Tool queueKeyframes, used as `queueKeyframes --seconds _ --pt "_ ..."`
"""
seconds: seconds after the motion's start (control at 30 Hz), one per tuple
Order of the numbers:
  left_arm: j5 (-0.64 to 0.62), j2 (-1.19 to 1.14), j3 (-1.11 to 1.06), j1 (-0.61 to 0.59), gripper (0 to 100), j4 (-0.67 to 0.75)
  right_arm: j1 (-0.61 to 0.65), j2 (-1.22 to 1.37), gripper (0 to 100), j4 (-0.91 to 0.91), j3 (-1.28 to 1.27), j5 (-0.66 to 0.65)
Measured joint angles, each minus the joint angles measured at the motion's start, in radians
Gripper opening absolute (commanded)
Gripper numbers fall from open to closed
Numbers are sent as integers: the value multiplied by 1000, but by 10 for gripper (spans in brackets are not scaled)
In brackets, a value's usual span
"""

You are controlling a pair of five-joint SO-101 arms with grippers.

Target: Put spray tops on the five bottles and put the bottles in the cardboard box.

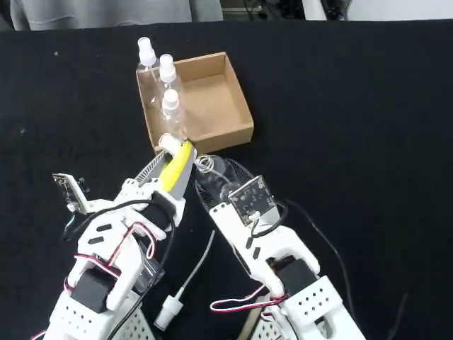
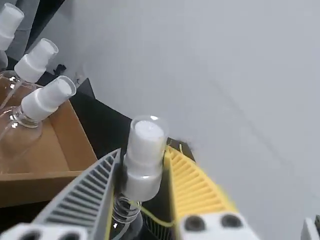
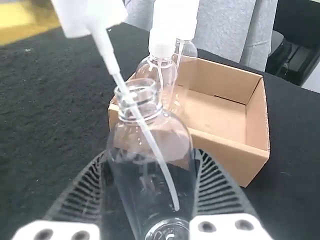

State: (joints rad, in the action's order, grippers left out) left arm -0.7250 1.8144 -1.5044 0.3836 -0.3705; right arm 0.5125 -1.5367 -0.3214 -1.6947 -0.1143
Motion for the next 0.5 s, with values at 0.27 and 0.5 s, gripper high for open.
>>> queueKeyframes --seconds 0.27,0.5 --pt "74 0 0 14 200 0 0 0 64 0 0 0" --pt "77 -2 -2 15 166 0 -2 0 64 0 0 3"
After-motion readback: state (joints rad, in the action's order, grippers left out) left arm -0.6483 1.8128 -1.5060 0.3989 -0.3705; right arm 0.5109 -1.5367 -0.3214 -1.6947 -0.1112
